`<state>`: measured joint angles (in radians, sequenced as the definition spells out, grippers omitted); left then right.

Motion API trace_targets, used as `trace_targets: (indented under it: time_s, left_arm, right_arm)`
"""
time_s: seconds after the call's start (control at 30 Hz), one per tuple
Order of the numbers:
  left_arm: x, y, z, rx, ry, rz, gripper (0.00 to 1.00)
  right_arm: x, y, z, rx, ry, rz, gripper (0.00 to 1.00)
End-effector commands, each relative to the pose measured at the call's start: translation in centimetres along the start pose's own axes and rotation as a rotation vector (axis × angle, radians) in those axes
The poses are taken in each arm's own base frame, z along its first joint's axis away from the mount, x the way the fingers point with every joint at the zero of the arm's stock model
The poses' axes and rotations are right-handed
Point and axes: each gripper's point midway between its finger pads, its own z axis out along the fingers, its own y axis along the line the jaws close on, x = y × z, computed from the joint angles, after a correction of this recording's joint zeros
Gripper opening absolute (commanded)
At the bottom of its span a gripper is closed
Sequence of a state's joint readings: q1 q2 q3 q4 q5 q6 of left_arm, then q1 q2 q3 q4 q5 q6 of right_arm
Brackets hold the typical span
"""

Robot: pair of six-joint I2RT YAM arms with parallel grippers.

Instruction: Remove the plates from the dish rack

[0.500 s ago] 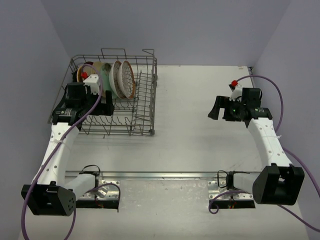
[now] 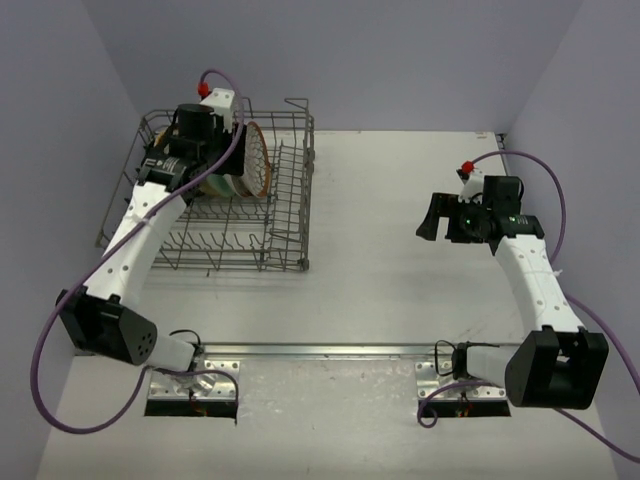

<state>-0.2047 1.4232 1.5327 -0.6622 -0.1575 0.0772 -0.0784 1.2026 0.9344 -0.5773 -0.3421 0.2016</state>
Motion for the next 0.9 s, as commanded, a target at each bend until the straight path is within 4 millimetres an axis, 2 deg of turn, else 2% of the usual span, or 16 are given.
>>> trace_targets:
  time_s: [0.0,0.1,0.13,0.27,0.6,0.67,0.87]
  left_arm:
    - [-2.0,0.7,2.4,-0.084,-0.019,0.004,0.59]
    - [-2.6,-0.2,4.8,-0.102,-0.013,0.022,0.54]
    - [-2.2,-0.5,5.9,-0.106,0.003,0.03,0.51]
    - [-2.2,-0.8,8.0,-0.157,0.004,0.044,0.49]
    - [-1.8,0.9,11.1,-0.386,0.026,0.084,0.44]
    - [-0.9,0.8,12.4,-0.412,0.052,0.104,0.43]
    - [-0.1,0.1,14.3,-0.403,0.078,0.102,0.41]
  right_arm:
    - [-1.0,-0.8,0.1,0.039,-0.019,-0.013,0.99]
    - [-0.8,-1.1,0.2,0.053,-0.017,-0.011,0.99]
    - [-0.7,-1.2,0.3,0.056,-0.015,-0.01,0.99]
    - [-0.5,-1.6,0.5,0.075,-0.005,-0.005,0.99]
    - [-0.5,-1.8,0.9,0.078,0.009,0.003,0.99]
    - [-0.6,-1.8,0.9,0.082,0.009,0.006,0.99]
    - [-0.6,-1.9,1.1,0.085,0.015,0.013,0.99]
